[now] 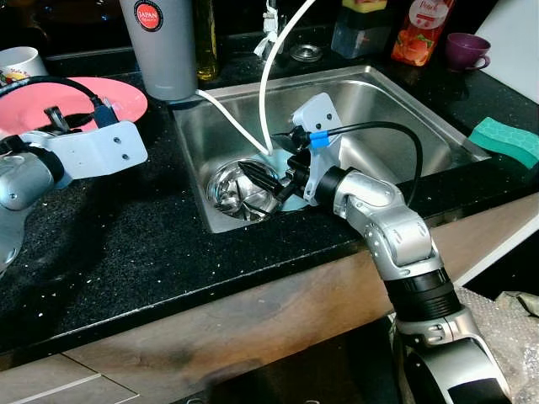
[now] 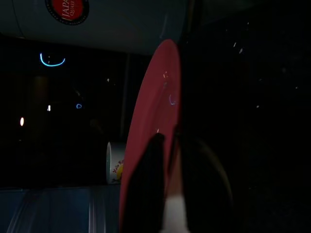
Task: Kitchen organization
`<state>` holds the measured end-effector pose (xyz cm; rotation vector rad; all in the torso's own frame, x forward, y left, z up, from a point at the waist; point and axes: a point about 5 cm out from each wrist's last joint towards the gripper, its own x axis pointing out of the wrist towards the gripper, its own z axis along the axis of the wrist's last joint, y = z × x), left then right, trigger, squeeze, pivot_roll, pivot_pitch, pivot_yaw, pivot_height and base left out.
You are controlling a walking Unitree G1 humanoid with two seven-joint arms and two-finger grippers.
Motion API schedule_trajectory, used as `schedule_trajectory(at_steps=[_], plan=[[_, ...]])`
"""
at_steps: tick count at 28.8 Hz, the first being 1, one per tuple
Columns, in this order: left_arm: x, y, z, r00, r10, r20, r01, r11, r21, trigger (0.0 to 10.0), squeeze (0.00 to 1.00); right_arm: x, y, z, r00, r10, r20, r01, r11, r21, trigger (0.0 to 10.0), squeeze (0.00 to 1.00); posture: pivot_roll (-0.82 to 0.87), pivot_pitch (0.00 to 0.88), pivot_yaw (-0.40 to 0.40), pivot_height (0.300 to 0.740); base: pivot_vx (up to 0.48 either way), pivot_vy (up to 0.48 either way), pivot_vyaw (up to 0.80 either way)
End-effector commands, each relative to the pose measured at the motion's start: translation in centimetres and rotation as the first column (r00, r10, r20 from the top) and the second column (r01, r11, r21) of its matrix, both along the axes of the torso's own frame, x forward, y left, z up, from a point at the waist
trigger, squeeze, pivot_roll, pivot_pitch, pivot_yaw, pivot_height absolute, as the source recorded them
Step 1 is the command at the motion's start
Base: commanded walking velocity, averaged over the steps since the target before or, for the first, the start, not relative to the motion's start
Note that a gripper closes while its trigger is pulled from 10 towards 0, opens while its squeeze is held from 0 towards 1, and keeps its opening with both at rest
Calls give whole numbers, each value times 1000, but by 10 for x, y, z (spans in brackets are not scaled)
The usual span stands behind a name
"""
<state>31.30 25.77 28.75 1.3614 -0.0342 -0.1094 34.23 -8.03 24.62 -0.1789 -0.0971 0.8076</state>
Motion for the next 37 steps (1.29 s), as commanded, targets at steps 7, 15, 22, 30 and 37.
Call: schedule_trajectory(at_steps=[7, 15, 22, 30, 37], plan=[[0, 0, -3, 1000, -3, -2, 3, 1000, -8, 0, 0, 0, -1, -1, 1000, 1, 0, -1, 1000, 2, 10000, 0, 45, 96, -23, 740, 0, 0, 0], [2, -2, 21, 985, -18, 172, 17, 1000, 4, 0, 0, 1, 0, 0, 1000, 0, 5, 0, 1000, 3, 10000, 0, 46, 93, -23, 740, 0, 0, 0], [-4, -16, 58, 903, -93, 420, 113, 993, -22, 0, 0, 1, 0, 1, 1000, -3, 9, 3, 1000, 6, 10000, 0, 46, 90, -21, 740, 0, 0, 0], [7, -15, 22, 980, -109, 165, 121, 991, -65, 10000, 1000, 0, -1, 1, 1000, -6, 9, 6, 1000, 7, 10000, 0, 47, 91, -16, 740, 0, 0, 0], [8, -9, -6, 996, -91, -5, 91, 993, -73, 10000, 1000, 0, -1, 0, 1000, -4, 6, 4, 1000, 6, 10000, 0, 48, 91, -18, 740, 0, 0, 0]])
